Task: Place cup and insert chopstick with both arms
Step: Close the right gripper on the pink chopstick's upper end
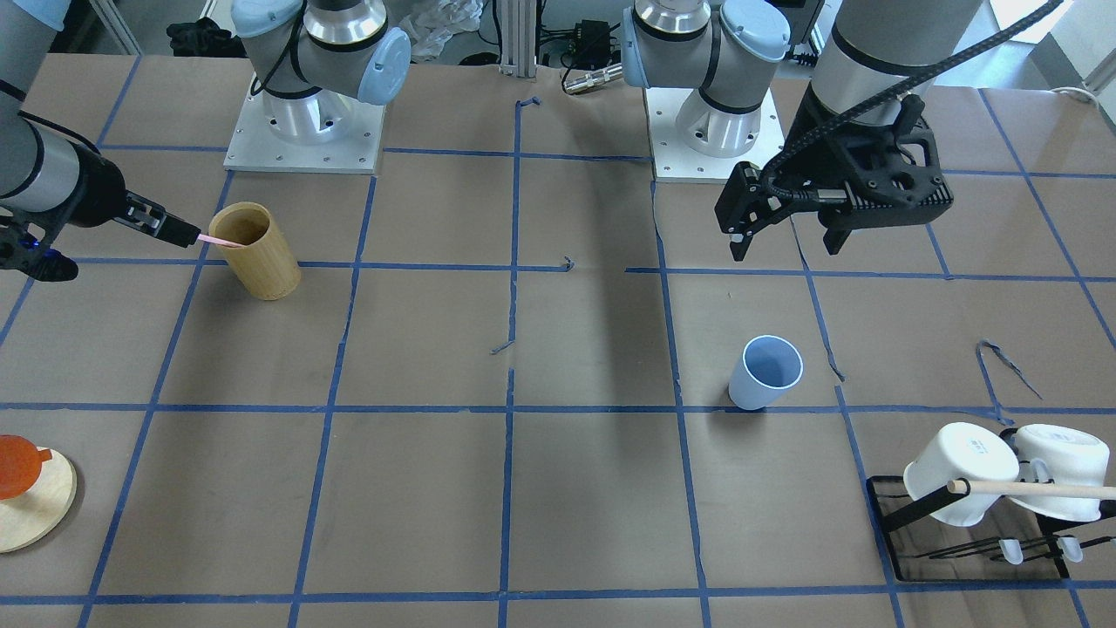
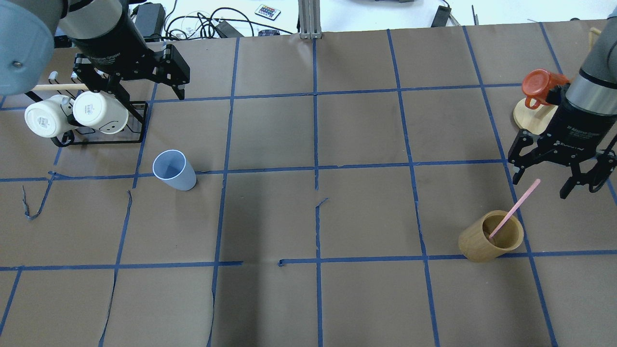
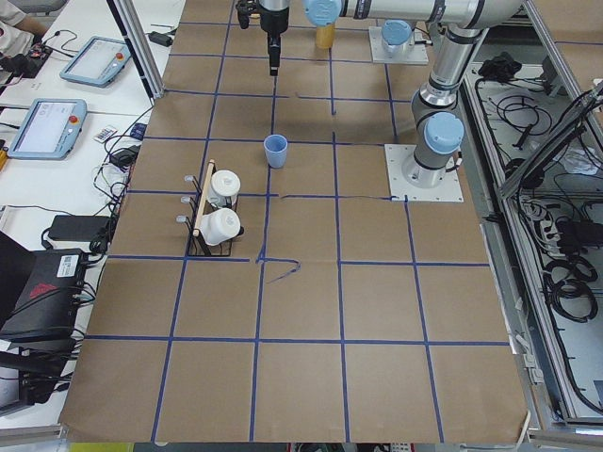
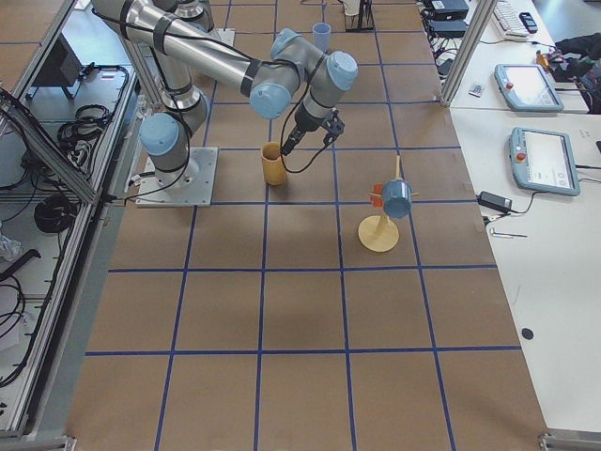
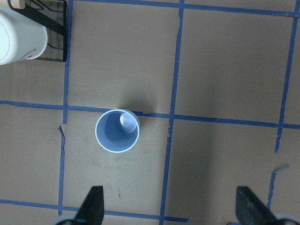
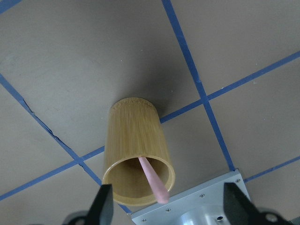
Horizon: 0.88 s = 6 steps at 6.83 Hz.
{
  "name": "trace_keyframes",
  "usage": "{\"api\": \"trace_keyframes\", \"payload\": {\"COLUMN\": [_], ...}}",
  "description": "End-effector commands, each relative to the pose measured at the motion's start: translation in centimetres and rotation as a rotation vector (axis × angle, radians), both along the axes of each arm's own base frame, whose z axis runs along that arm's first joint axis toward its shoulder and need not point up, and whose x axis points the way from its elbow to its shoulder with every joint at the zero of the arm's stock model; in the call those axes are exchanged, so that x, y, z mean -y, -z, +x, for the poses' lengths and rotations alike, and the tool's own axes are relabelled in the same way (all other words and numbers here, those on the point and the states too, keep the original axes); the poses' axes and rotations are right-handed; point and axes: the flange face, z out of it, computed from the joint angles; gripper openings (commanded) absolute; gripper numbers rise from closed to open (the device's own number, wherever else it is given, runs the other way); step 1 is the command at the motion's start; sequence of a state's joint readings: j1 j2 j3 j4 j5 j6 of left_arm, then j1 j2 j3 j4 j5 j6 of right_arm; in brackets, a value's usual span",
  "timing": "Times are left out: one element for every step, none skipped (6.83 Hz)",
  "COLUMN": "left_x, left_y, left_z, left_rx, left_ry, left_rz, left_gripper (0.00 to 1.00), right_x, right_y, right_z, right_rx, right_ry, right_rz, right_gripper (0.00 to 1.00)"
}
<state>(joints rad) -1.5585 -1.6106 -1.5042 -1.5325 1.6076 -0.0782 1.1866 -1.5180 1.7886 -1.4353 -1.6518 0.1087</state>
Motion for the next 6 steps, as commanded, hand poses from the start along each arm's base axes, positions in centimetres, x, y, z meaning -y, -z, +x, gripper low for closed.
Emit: {"api": "trace_keyframes", "payload": {"left_x": [0.0, 0.0, 0.0, 0.01, 0.0, 0.0], "left_y": [0.03, 0.03, 0.03, -0.04, 0.03, 0.03], "left_z": [0.0, 0.0, 0.0, 0.0, 0.0, 0.01], "left_rx": [0.0, 0.0, 0.0, 0.0, 0.0, 0.001], "left_ry": [0.0, 0.0, 0.0, 0.0, 0.0, 0.0], "left_rz": [0.001, 0.001, 0.001, -0.001, 0.001, 0.001], "left_gripper": [1.0, 1.0, 1.0, 1.0, 1.0, 1.0], "right_x": [0.31, 0.3, 0.3, 0.3, 0.35, 0.39], "right_y": [0.69, 0.7, 0.7, 0.7, 0.84, 0.78], "right_z": [-0.17, -0.15, -0.15, -0.15, -0.15, -0.17], "right_rx": [0.002, -0.005, -0.006, -0.006, -0.003, -0.004], "right_ry": [0.004, 0.022, 0.025, 0.025, 0.026, 0.026], "right_rz": [0.008, 0.01, 0.01, 0.01, 0.013, 0.011], "right_gripper": [0.68, 0.62, 0.54, 0.47, 0.39, 0.36]}}
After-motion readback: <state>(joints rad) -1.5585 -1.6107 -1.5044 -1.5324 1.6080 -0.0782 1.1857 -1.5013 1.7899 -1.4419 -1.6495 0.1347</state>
